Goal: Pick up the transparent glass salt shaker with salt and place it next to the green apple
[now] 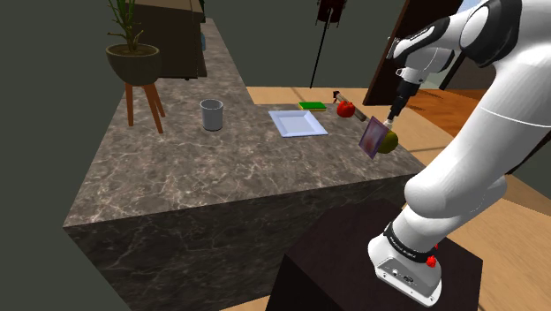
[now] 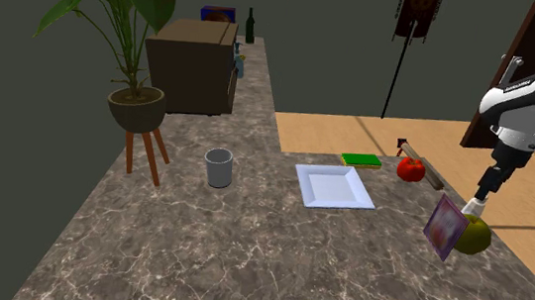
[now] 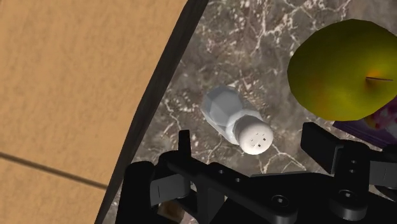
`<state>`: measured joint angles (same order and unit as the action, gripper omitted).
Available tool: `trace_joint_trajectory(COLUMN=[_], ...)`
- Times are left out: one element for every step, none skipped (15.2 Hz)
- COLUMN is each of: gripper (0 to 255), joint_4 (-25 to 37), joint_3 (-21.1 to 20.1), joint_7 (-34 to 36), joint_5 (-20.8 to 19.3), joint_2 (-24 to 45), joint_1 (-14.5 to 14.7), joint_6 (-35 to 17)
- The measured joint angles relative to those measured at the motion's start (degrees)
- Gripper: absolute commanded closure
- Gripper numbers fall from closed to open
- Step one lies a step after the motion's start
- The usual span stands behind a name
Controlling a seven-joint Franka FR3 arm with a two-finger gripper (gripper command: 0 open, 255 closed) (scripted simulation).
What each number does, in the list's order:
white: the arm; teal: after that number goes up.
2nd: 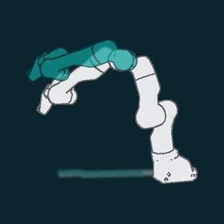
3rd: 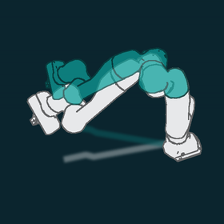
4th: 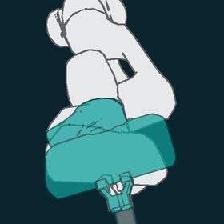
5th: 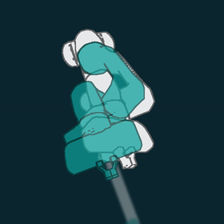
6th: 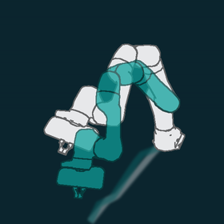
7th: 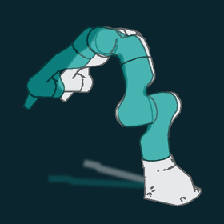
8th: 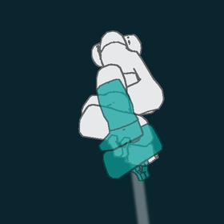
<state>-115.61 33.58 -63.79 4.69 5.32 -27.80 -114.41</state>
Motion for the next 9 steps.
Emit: trace_joint_trajectory(gripper=[0,0,0,0,0,0,0,0,0], joint_4=[0.8,2.2,3.6,4.5,4.8,4.9,5.0,5.1,5.1], joint_3=[0.1,0.1,0.2,0.1,0.1,0.1,0.1,0.1,0.2], joint_7=[0.0,0.4,0.5,0.7,0.7,0.7,0.7,0.7,0.7], joint_5=[-0.3,-0.6,-0.8,-0.9,-0.9,-1.0,-1.0,-1.0,-1.0], joint_2=[-0.3,-0.8,-1.1,-1.3,-1.3,-1.4,-1.5,-1.5,-1.5], joint_1=[-0.1,0.0,0.0,0.0,0.0,0.1,0.1,0.1,0.1], joint_6=[1.1,2.8,4.5,5.5,5.9,6.1,6.2,6.3,6.3])
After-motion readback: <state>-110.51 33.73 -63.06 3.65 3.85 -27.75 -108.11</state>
